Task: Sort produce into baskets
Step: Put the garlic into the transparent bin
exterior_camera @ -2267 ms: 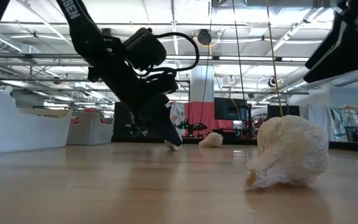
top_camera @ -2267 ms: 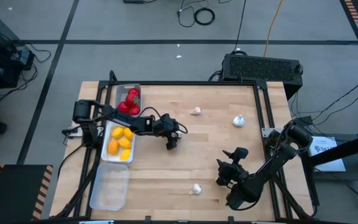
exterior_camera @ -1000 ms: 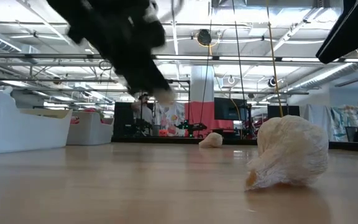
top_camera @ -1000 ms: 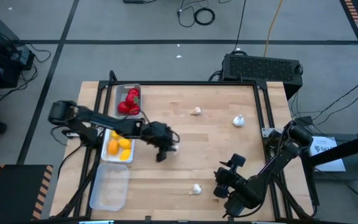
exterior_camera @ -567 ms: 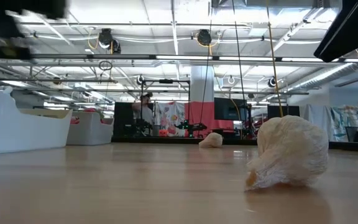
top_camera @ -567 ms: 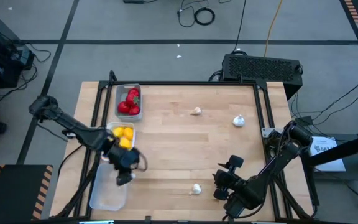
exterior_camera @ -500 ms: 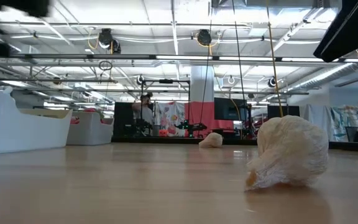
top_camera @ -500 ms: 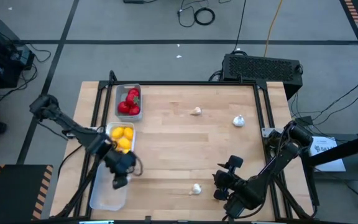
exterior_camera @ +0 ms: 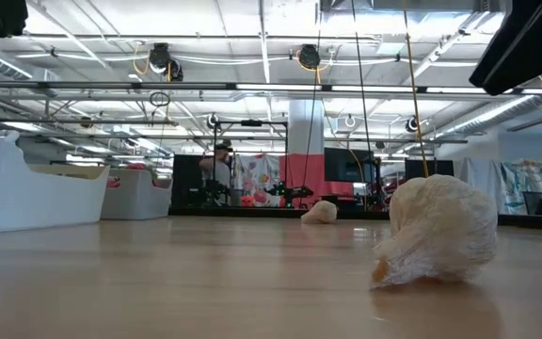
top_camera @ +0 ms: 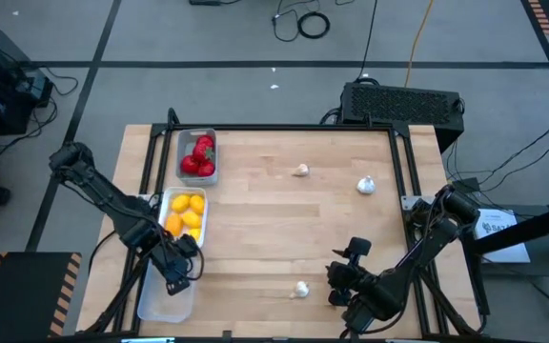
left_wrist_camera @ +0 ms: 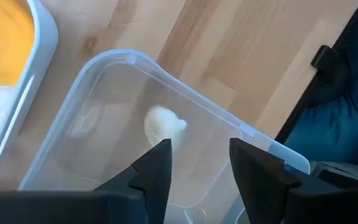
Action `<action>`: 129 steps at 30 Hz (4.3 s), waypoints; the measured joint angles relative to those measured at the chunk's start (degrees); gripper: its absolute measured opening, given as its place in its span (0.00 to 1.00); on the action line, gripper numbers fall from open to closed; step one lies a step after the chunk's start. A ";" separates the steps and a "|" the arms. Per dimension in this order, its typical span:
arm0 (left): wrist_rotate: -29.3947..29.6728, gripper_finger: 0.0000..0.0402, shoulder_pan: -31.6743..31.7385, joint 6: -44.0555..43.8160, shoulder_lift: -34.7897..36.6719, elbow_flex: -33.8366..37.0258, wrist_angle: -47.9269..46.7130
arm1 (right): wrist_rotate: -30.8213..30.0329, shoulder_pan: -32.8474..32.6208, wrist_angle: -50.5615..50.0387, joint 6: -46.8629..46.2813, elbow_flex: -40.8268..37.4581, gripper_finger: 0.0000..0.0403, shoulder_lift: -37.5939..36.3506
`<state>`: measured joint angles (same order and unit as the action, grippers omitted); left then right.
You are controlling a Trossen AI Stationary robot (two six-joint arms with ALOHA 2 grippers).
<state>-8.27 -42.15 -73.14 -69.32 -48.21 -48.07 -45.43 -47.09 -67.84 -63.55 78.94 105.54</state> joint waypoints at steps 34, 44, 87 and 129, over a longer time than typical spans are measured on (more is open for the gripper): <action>1.42 0.46 9.92 53.58 -35.22 -22.26 66.36 | 1.89 -0.85 1.95 -5.87 -0.05 0.56 0.00; 4.18 0.46 9.92 65.04 -56.19 -48.30 50.54 | 2.48 -5.80 6.04 -10.90 -0.09 0.56 0.00; 15.90 0.46 15.96 72.70 -61.61 -51.12 35.30 | -2.82 -5.86 6.79 -5.57 -0.14 0.56 0.00; 20.48 0.80 16.13 70.42 -61.96 -48.24 31.10 | -2.42 -5.44 10.04 -6.23 -5.09 0.56 0.00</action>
<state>12.21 -26.02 -2.72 -131.28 -96.44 -16.97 -47.85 -52.53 -57.80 -69.78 73.84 105.54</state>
